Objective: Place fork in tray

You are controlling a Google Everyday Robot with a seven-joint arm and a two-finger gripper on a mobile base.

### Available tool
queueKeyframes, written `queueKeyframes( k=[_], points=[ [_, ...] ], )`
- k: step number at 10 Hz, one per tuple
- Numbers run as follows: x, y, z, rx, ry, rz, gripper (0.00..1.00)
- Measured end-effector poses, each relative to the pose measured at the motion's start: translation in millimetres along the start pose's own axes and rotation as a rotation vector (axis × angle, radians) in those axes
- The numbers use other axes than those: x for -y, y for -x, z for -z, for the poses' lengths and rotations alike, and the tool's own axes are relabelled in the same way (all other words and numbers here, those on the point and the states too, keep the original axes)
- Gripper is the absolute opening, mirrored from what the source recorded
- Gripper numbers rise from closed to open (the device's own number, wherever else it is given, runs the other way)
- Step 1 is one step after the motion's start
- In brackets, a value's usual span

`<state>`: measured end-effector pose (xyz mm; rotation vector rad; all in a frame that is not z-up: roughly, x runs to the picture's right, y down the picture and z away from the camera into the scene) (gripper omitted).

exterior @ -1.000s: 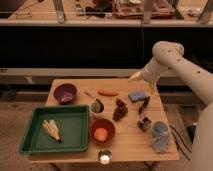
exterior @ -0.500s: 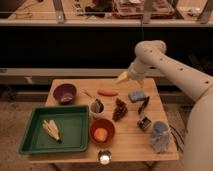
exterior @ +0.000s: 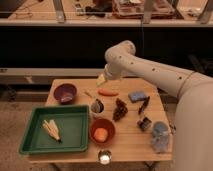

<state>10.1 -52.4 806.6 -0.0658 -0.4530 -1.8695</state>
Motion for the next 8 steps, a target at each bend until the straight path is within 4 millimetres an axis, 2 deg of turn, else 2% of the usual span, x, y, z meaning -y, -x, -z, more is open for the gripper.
queueKeyframes(
  k=[5,7,8],
  points=[
    [5.1,-6.0,-1.7,-0.031,0.014,0.042,0.8],
    [23.0,-19.0,-6.2,-0.065,0.005,0.138,0.8],
    [39.9,-27.7,-11.0,-0.078,0.001,0.182,0.8]
  ],
)
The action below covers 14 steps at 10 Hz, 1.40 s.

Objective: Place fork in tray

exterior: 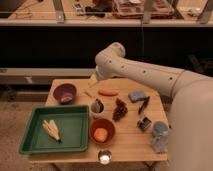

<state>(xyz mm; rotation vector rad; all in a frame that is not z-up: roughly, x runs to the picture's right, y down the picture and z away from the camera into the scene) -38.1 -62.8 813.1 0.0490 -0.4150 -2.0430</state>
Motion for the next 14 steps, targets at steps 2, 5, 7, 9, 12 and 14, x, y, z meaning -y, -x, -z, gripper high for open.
queueKeyframes(
  k=[2,5,7,9,12,14],
  points=[
    [44.3,-24.9,-23.5,-0.004,-0.029,0.076,0.8],
    [94.7,-42.4,-80.0,0.035,-0.104,0.134,0.8],
    [105.0,-39.0,-123.7,0.068,-0.129,0.124,0.8],
    [95.7,-33.2,-155.3,0.08,-0.11,0.088,0.8],
    [49.0,-24.8,-156.7,0.091,-0.072,0.03,0.8],
    [21.2,-14.0,-155.5,0.097,-0.07,0.004,0.8]
  ],
)
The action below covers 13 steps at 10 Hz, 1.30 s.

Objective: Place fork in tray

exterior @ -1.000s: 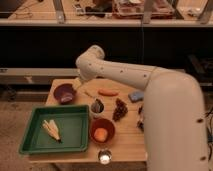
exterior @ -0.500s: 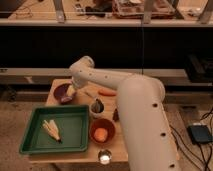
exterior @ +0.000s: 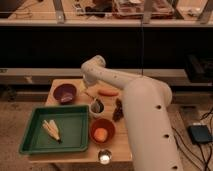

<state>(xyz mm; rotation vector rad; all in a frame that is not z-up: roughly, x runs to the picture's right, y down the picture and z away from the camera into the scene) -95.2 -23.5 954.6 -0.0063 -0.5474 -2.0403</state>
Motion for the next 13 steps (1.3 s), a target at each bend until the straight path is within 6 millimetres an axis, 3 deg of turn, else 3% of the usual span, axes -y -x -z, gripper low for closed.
queueKeyframes(
  k=[3,6,8,10,12,13],
  points=[
    [-1.7,8.4,-9.0,0.021,-0.001,0.013,0.8],
    [35.7,0.0,-22.6,0.025,0.007,0.068,0.8],
    [65.3,1.1,-43.5,0.059,-0.003,0.094,0.8],
    [68.7,14.9,-66.7,0.097,-0.006,0.091,0.8],
    [65.0,22.2,-80.1,0.114,-0.01,0.073,0.7],
    [65.6,23.1,-80.4,0.119,-0.014,0.072,0.6]
  ],
)
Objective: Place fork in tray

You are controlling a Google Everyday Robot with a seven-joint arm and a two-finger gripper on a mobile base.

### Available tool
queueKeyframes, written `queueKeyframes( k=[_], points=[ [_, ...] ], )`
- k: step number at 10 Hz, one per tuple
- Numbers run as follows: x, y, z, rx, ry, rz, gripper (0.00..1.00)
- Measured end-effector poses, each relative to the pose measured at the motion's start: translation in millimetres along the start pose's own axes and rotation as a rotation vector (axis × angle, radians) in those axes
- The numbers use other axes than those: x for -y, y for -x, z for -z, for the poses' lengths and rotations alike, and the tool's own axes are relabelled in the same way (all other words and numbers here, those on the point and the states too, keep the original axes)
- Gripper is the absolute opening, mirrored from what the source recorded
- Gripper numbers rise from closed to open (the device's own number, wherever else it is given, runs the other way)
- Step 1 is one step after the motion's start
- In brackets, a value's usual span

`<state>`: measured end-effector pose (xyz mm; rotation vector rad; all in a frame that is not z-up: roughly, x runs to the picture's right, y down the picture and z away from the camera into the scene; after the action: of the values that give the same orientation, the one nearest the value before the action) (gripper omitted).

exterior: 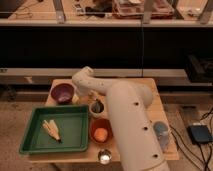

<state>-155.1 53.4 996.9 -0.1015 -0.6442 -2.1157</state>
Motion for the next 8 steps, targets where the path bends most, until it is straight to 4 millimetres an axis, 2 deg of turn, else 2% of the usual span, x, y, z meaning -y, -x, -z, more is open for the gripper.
queueKeyframes(
  k=[5,6,8],
  points=[
    [-8.4,2.9,12.0,0.004,0.01,-0.007,0.08],
    [-6.2,5.3,13.1,0.009,0.007,-0.005,0.02],
    [-5.7,7.0,15.9,0.013,0.007,-0.003,0.0]
  ],
)
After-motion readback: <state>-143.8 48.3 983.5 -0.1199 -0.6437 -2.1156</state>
